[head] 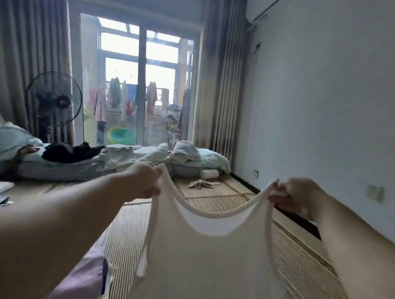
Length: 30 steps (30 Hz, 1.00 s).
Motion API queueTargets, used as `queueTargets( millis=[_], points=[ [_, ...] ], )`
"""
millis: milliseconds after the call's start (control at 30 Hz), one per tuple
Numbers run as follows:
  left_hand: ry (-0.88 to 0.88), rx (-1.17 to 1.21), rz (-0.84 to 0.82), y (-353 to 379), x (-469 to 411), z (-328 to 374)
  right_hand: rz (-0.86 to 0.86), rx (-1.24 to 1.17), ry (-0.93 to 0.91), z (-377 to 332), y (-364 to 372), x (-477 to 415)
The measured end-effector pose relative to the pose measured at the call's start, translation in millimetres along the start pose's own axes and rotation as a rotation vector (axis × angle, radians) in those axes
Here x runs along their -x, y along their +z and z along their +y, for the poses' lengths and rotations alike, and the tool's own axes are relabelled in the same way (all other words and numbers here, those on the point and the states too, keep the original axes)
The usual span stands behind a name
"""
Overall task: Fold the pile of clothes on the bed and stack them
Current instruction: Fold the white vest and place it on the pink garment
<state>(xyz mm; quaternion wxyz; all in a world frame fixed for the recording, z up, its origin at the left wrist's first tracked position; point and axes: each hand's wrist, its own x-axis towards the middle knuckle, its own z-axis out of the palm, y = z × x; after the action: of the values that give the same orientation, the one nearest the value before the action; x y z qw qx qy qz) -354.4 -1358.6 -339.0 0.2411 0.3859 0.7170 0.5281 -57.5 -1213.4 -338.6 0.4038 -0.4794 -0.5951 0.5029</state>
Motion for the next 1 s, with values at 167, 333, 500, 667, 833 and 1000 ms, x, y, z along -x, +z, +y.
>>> queueTargets(
  millis=[167, 333, 500, 667, 833, 1000],
  points=[
    [0.337, -0.077, 0.228, 27, -58, 70, 0.189, -0.275, -0.366, -52, -16, -60],
    [0.599, -0.267, 0.362, 35, -60, 128, 0.2, -0.463, -0.565, -91, -39, -72],
    [0.822, -0.46, 0.276, 26, -28, 94, 0.222, -0.342, -0.606, -65, -59, -44],
    [0.449, -0.032, -0.004, 54, 29, -7, 0.152, 0.067, -0.468, 30, -72, 9],
    [0.379, -0.28, -0.215, 70, 95, -132, -0.055, 0.4, -0.215, 131, -70, 85],
    [0.334, -0.556, -0.466, 65, 154, -203, -0.285, 0.381, 0.054, 190, -77, 144]
  ],
)
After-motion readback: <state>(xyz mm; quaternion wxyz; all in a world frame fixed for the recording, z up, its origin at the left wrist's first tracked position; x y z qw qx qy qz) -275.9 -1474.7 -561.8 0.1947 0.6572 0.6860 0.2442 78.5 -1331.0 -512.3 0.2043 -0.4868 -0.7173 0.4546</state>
